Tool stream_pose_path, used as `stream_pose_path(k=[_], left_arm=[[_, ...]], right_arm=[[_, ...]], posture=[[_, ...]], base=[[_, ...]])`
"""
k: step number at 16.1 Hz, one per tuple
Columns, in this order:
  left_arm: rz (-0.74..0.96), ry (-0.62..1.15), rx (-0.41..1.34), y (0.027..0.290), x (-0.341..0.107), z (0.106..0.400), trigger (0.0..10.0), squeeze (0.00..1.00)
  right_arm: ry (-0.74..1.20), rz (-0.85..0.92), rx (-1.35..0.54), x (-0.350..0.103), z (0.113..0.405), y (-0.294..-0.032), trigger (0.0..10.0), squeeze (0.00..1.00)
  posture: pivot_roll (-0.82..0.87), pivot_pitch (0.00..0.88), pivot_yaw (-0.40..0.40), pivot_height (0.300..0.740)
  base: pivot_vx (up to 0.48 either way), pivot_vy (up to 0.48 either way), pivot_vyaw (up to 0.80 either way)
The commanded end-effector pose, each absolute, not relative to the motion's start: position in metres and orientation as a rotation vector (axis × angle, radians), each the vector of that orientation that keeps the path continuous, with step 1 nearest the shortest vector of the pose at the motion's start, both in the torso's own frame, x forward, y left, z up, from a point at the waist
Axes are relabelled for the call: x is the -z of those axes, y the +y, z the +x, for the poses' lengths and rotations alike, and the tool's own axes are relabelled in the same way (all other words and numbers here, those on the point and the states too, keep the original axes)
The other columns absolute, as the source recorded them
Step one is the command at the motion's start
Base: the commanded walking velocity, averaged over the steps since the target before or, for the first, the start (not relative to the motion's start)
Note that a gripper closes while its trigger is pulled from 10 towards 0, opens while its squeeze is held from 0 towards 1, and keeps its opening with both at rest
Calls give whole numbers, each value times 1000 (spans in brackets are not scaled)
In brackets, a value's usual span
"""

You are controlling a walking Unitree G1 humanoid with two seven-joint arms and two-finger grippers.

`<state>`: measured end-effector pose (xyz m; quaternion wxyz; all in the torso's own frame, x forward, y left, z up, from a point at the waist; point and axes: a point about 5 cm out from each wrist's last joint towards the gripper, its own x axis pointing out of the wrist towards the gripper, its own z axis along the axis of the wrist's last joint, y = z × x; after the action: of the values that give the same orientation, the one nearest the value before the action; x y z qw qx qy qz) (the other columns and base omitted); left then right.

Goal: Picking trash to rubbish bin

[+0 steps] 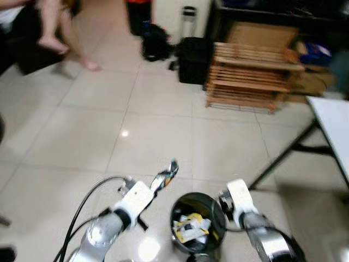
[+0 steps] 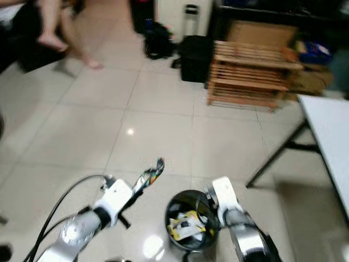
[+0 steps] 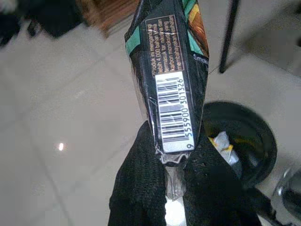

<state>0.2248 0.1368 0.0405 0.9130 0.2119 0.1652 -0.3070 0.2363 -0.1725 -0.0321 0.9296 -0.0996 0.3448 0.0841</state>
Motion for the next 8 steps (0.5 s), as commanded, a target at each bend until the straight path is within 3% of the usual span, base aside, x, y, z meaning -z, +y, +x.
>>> stream_pose_path(k=[1,4,8], left_arm=[[448,356,659,134,-35,223,10000,0],[459,392,675,138,-25,230,10000,0],[451,466,667,143,-7,226,10000,0]], right_arm=[[680,-198,-126,24,239,-181,10000,0],[667,-145,-72,18,225,-185,10000,0],[669,-124,-104,12,228,-171,10000,0]], posture=[[-25,56,-45,740],[-34,55,-53,740],[-19,50,-77,740]], base=[[0,0,-800],[0,0,-800],[0,0,-800]])
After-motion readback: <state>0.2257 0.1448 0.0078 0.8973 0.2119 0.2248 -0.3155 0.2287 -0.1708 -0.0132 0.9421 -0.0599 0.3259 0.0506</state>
